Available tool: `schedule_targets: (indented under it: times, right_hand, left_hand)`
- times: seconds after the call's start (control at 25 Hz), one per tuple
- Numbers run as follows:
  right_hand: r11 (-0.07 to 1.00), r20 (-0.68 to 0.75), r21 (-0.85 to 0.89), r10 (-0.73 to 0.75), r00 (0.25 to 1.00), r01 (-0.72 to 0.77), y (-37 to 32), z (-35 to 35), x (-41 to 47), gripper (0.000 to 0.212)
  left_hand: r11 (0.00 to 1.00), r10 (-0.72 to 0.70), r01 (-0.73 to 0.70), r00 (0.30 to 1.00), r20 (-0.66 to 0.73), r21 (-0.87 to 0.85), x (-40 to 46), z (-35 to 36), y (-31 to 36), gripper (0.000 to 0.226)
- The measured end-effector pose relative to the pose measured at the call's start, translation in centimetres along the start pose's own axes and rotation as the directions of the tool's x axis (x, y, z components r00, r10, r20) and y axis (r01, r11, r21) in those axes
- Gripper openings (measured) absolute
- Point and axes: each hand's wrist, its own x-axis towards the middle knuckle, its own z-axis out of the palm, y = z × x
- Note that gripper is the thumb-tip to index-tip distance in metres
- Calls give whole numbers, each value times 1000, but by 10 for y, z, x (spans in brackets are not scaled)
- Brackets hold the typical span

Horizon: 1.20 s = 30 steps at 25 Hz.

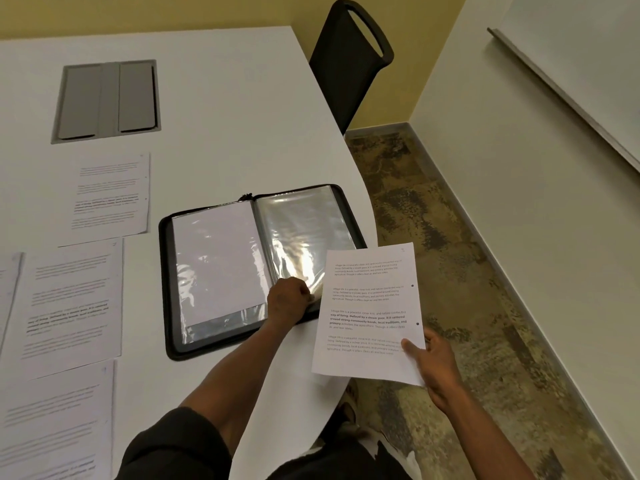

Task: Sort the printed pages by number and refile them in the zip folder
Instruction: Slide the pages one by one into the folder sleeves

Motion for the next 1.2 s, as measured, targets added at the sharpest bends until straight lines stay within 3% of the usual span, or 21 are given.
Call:
schedule_targets:
  times: [0.12, 0.48, 0.68, 0.84, 1.2]
  right_hand:
    - [997, 7, -61, -37, 999, 37, -1, -8, -13, 33]
    - [983, 25, -176, -53, 998, 56, 32, -20, -73, 24]
    - [982, 17, -177, -56, 998, 58, 42, -11, -75, 25]
    - [985, 92, -157, -52, 994, 66, 43, 7, -68, 30]
    - [990, 206, -10, 140, 969, -141, 38, 28, -49, 28]
  left_hand:
    - [982, -64, 69, 997, 31, -177, 5, -3, -7, 8]
    - [976, -72, 72, 997, 8, -203, 6, -7, -6, 12]
    - [984, -39, 35, 999, -16, -177, 3, -6, -3, 17]
    - [992, -7, 5, 1000, -16, -128, 0, 1, -5, 15]
    - [985, 160, -158, 986, -37, 65, -6, 8, 1, 13]
